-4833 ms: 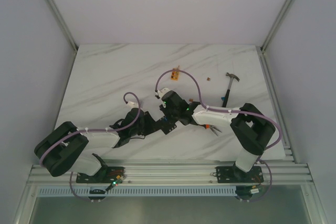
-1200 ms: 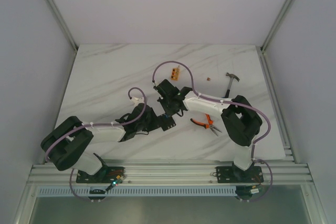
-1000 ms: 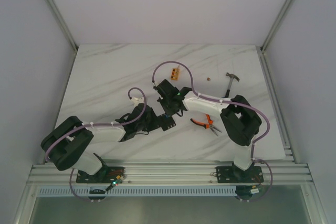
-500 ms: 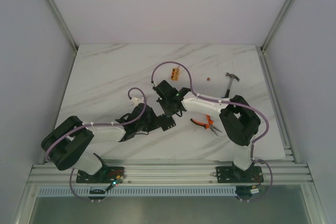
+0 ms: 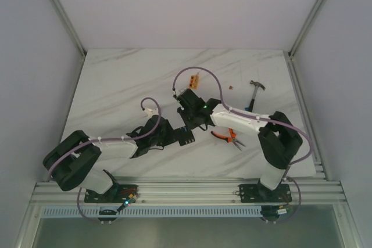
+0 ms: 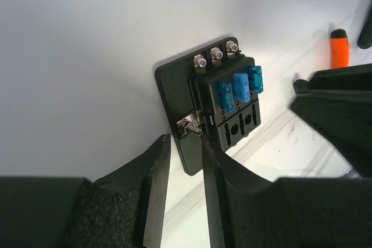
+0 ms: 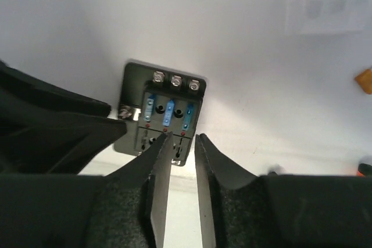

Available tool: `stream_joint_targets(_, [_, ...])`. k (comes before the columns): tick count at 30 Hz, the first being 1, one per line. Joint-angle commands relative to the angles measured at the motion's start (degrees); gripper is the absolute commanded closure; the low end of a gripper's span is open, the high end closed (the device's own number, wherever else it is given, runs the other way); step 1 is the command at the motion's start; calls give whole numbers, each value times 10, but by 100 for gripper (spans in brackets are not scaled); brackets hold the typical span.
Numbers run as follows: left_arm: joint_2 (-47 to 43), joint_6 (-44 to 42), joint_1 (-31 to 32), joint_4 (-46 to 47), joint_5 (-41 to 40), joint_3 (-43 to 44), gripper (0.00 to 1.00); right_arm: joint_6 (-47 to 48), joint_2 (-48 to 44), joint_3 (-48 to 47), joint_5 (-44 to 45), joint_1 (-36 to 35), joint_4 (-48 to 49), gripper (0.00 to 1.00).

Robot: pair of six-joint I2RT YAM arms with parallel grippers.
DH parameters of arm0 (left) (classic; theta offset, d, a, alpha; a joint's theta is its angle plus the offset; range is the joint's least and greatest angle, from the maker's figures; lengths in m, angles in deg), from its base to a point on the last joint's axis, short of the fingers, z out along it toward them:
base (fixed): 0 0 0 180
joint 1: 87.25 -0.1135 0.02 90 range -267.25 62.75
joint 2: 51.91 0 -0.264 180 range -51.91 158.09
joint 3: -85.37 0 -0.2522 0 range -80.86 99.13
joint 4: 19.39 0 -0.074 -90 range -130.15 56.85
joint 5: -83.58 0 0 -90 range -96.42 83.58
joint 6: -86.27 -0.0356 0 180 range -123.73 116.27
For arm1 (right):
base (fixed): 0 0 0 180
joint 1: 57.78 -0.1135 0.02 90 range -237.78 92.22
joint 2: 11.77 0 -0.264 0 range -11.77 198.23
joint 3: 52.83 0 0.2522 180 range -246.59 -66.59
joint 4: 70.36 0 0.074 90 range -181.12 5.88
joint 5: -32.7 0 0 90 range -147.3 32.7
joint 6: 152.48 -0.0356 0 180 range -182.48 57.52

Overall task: Snap on the fuse box
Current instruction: Install the fuse at the fuse box base, then pick up the fuse from the center of the board.

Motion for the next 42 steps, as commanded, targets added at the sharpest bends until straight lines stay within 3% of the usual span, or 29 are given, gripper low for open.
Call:
stream_joint_targets(1, [-18, -2, 2, -10, -8, -13, 61, -6, -63, -1, -2, -1, 5, 67])
stream_joint_targets(11, [-89, -9, -1, -29, -33, -34, 43, 18, -97, 56, 16, 64, 6, 53])
stream_joint_targets(18, [-111, -25, -29, -36, -32, -49, 27, 55, -82, 82, -4, 159, 63, 42])
stream_joint_targets(31, [-117, -28, -49, -39, -32, -59, 4, -9, 29, 18, 67, 183, 100, 42])
stream_joint_targets(42, [-107, -29, -52, -38, -27, -56, 0, -35, 75, 7, 99, 176, 104, 50])
